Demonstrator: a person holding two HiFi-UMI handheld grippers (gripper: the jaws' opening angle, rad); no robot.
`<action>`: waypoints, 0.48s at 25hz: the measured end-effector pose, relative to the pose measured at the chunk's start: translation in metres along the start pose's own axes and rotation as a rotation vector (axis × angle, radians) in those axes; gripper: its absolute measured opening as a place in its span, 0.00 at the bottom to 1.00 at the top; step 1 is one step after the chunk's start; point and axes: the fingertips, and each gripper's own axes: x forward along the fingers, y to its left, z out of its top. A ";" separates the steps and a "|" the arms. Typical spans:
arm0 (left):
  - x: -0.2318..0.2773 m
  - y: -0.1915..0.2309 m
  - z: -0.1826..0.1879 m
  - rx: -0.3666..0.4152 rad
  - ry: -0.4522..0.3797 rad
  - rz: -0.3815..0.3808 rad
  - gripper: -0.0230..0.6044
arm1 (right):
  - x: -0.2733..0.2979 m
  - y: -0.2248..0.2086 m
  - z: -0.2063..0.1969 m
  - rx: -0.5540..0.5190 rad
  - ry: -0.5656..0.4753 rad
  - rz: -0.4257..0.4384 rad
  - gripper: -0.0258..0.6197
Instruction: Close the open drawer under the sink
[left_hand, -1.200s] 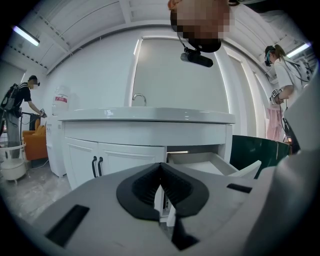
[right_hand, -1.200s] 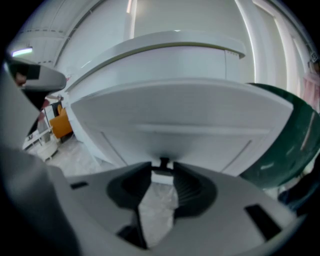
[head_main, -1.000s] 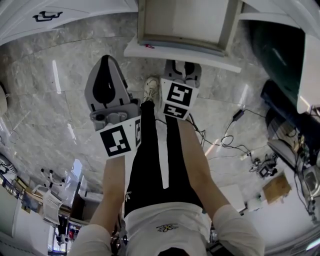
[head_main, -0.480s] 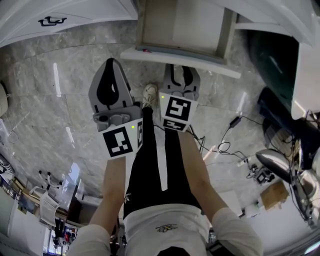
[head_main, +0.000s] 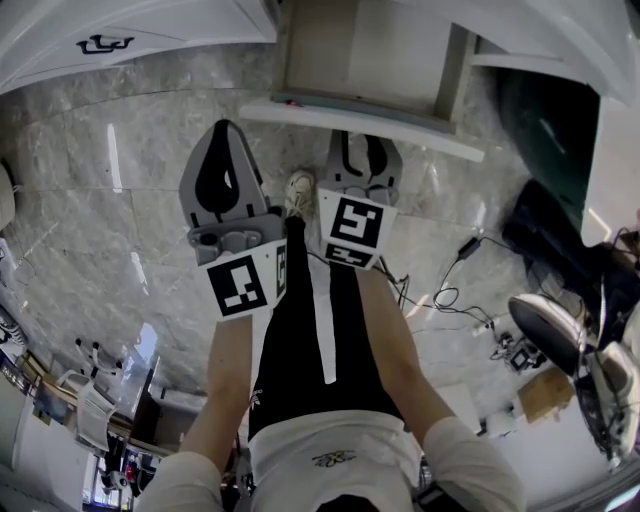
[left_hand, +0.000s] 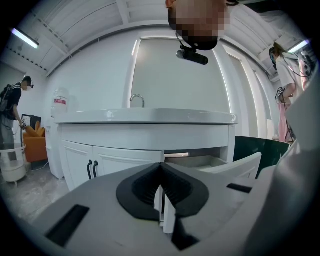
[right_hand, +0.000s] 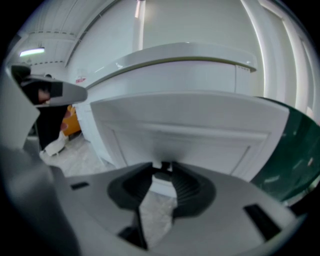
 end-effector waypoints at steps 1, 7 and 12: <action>0.000 0.000 -0.001 0.000 0.002 0.000 0.07 | 0.001 0.000 0.001 -0.002 -0.004 0.001 0.26; 0.004 -0.001 -0.005 -0.009 0.007 0.000 0.07 | 0.008 -0.003 0.008 -0.006 -0.017 -0.007 0.26; 0.006 0.001 -0.011 0.004 0.025 0.000 0.07 | 0.017 -0.006 0.015 -0.008 -0.025 -0.012 0.26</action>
